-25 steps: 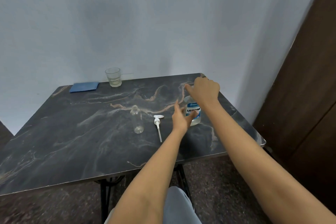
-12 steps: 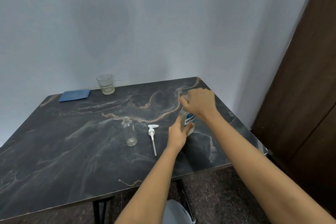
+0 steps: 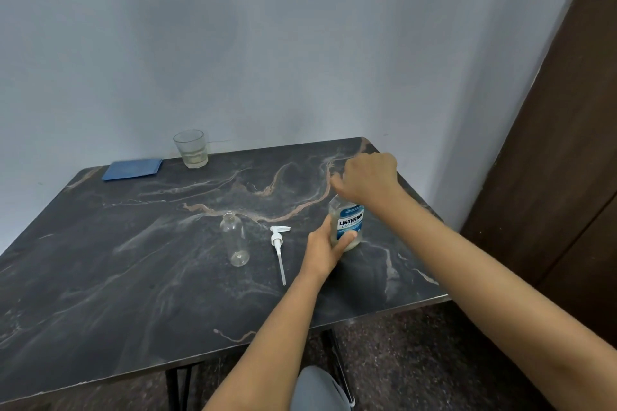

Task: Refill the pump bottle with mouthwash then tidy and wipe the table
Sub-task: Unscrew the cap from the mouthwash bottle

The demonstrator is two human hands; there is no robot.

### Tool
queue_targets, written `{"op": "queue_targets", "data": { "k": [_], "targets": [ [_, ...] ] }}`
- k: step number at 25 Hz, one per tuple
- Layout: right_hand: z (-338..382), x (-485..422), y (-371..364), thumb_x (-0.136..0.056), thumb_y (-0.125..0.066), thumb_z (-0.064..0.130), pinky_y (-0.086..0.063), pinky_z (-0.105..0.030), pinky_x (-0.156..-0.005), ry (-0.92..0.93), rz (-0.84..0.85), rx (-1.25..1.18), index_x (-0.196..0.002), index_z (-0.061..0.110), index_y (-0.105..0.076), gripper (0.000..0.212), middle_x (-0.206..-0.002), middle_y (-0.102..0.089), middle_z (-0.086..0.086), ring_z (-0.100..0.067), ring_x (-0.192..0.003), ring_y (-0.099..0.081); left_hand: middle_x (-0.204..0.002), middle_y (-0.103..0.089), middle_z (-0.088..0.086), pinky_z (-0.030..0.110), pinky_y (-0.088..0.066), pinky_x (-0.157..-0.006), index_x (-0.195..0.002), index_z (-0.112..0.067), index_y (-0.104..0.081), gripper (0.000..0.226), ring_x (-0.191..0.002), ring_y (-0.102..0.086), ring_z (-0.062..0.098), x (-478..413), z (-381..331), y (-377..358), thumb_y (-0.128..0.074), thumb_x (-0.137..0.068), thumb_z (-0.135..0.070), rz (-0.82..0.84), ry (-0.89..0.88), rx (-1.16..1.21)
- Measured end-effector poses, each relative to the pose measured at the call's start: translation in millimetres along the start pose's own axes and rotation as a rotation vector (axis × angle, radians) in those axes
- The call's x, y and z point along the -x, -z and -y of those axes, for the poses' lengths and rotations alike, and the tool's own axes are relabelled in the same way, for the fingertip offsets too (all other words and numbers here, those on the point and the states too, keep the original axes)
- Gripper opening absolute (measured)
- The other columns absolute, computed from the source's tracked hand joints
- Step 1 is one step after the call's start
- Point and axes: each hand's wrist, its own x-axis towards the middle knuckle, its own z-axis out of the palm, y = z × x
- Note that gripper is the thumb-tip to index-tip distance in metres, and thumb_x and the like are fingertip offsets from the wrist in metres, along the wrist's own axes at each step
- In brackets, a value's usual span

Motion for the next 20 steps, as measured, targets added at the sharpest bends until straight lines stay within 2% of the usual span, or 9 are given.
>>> {"op": "queue_targets", "data": {
  "k": [2,4,7,11,14,18,20],
  "targets": [
    [15,2,3,-0.095,-0.026,0.059,-0.025,-0.024,-0.047,-0.135,0.013,0.047,-0.059,0.008,-0.043,0.065,-0.056,-0.038,-0.001,-0.015,-0.051,-0.041,-0.109,-0.066,-0.009,0.020,-0.048,-0.090,-0.127,-0.022,-0.053,0.042,-0.101,-0.062,0.003,0,-1,1,-0.066,-0.088,-0.026,-0.010,0.019,-0.005],
    [18,0,-5,-0.097,-0.027,0.054,-0.028,-0.025,-0.049,-0.130,-0.015,-0.014,-0.063,0.008,-0.045,0.060,-0.058,-0.039,-0.003,-0.017,-0.056,-0.046,-0.110,-0.067,-0.009,0.020,-0.048,-0.089,-0.126,-0.024,-0.054,0.039,-0.102,-0.062,0.003,1,0,2,-0.066,-0.088,-0.028,-0.012,0.012,0.019],
    [2,1,-16,-0.092,-0.029,0.041,-0.027,-0.023,-0.050,-0.045,-0.123,-0.182,-0.054,0.013,-0.039,0.048,-0.055,-0.042,-0.001,-0.020,-0.054,-0.046,-0.115,-0.067,-0.007,0.024,-0.046,-0.094,-0.126,-0.022,-0.053,0.038,-0.108,-0.061,0.006,0,3,2,-0.062,-0.091,-0.032,0.001,-0.016,0.000],
    [-13,4,-20,-0.077,-0.021,0.046,-0.016,-0.023,-0.046,0.106,-0.194,-0.275,-0.045,0.017,-0.022,0.044,-0.040,-0.026,0.005,-0.012,-0.040,-0.026,-0.113,-0.067,-0.002,0.025,-0.046,-0.088,-0.126,-0.017,-0.051,0.037,-0.103,-0.061,0.011,2,0,0,-0.059,-0.092,-0.031,-0.033,-0.064,-0.138],
    [-17,-4,-21,-0.075,-0.021,0.047,-0.019,-0.024,-0.047,0.236,-0.195,-0.313,-0.044,0.018,-0.020,0.043,-0.038,-0.023,0.004,-0.015,-0.039,-0.024,-0.112,-0.067,0.000,0.029,-0.048,-0.086,-0.123,-0.015,-0.052,0.036,-0.101,-0.061,0.012,4,-1,0,-0.059,-0.092,-0.032,-0.068,-0.084,-0.156],
    [-23,-13,-26,-0.078,-0.030,0.041,-0.017,-0.024,-0.045,0.387,-0.199,-0.403,-0.045,0.019,-0.022,0.041,-0.038,-0.019,0.006,-0.009,-0.037,-0.015,-0.112,-0.067,-0.002,0.030,-0.049,-0.087,-0.122,-0.015,-0.052,0.037,-0.101,-0.062,0.011,3,1,1,-0.060,-0.091,-0.033,-0.071,-0.095,-0.140],
    [-24,-15,-25,-0.078,-0.035,0.037,-0.023,-0.024,-0.045,0.446,-0.216,-0.444,-0.045,0.019,-0.023,0.039,-0.037,-0.019,0.007,-0.008,-0.037,-0.015,-0.111,-0.067,-0.004,0.029,-0.049,-0.086,-0.121,-0.016,-0.053,0.036,-0.099,-0.062,0.010,3,1,2,-0.062,-0.090,-0.032,-0.075,-0.097,-0.129]
  ]
}}
